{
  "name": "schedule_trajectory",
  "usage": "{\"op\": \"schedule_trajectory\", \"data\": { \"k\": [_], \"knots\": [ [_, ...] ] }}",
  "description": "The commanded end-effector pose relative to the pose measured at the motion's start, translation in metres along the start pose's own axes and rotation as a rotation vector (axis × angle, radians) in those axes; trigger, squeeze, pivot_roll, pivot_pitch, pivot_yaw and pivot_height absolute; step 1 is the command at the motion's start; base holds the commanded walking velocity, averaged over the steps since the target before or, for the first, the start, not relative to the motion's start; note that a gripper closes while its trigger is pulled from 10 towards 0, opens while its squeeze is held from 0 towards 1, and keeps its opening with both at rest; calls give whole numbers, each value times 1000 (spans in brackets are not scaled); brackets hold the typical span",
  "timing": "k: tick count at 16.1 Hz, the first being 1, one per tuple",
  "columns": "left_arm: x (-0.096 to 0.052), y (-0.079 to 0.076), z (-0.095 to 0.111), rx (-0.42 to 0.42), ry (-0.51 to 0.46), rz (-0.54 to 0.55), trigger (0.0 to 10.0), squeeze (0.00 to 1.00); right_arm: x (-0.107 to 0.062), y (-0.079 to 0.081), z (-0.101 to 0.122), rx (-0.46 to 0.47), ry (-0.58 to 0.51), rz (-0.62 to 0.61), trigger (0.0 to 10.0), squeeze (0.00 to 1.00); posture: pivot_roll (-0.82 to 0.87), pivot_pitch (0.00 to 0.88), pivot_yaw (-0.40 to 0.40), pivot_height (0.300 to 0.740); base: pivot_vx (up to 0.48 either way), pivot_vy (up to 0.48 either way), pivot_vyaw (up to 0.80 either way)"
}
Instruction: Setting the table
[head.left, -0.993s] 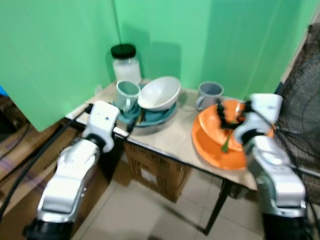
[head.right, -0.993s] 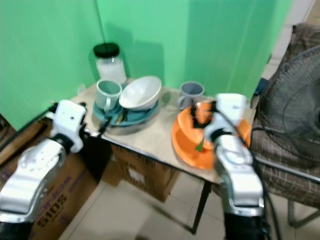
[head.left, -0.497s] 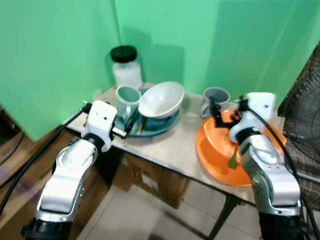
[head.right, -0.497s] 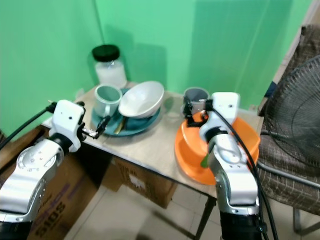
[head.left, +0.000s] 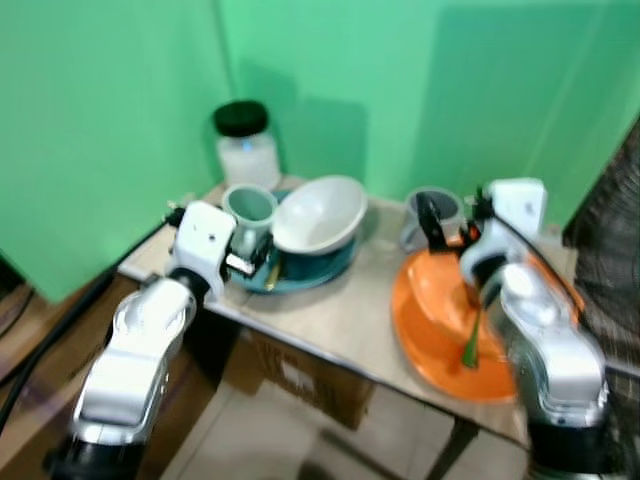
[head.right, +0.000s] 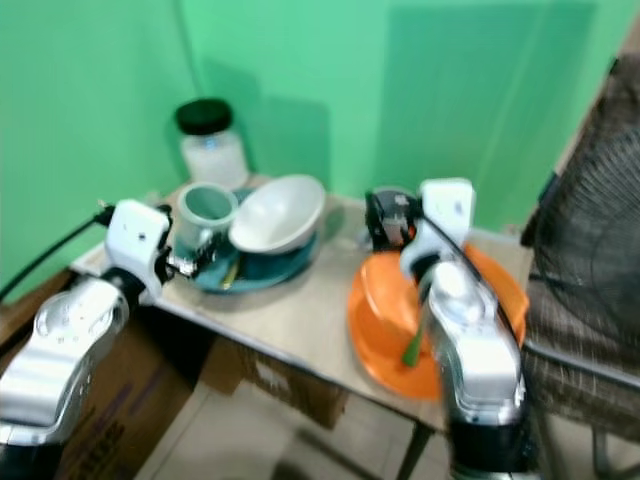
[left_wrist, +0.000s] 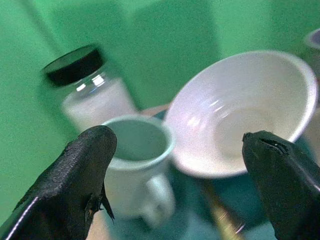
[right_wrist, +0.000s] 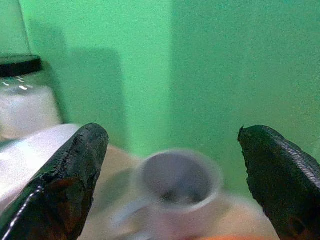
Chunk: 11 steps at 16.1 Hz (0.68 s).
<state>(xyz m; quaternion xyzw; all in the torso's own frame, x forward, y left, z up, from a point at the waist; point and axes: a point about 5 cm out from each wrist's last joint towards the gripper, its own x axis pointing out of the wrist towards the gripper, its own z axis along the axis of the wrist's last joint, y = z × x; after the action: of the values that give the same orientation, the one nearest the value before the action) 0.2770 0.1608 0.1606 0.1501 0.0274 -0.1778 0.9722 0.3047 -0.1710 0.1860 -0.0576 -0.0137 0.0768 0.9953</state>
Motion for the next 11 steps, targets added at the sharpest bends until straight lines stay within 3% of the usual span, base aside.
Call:
{"op": "schedule_trajectory", "data": {
  "k": [1,2,7,10,11],
  "knots": [
    [1,-3,5,25,-20,-51,10000,427,7,-2,2,-43,10,60,10000,259,52,0,72,740,0,0,0],
    [1,-4,6,33,-23,-82,10000,424,13,-2,3,-60,22,99,10000,1000,49,0,75,740,0,0,0],
    [1,-8,10,87,-7,-282,10000,404,54,0,8,-242,179,363,10000,1000,38,0,82,740,0,0,0],
    [-7,-14,8,99,29,-412,10000,388,66,1,12,-326,285,481,10000,1000,44,0,71,740,0,0,0],
    [-9,-15,7,100,39,-435,10000,388,68,2,12,-342,314,501,10000,937,47,0,68,740,0,0,0]
  ]
}}
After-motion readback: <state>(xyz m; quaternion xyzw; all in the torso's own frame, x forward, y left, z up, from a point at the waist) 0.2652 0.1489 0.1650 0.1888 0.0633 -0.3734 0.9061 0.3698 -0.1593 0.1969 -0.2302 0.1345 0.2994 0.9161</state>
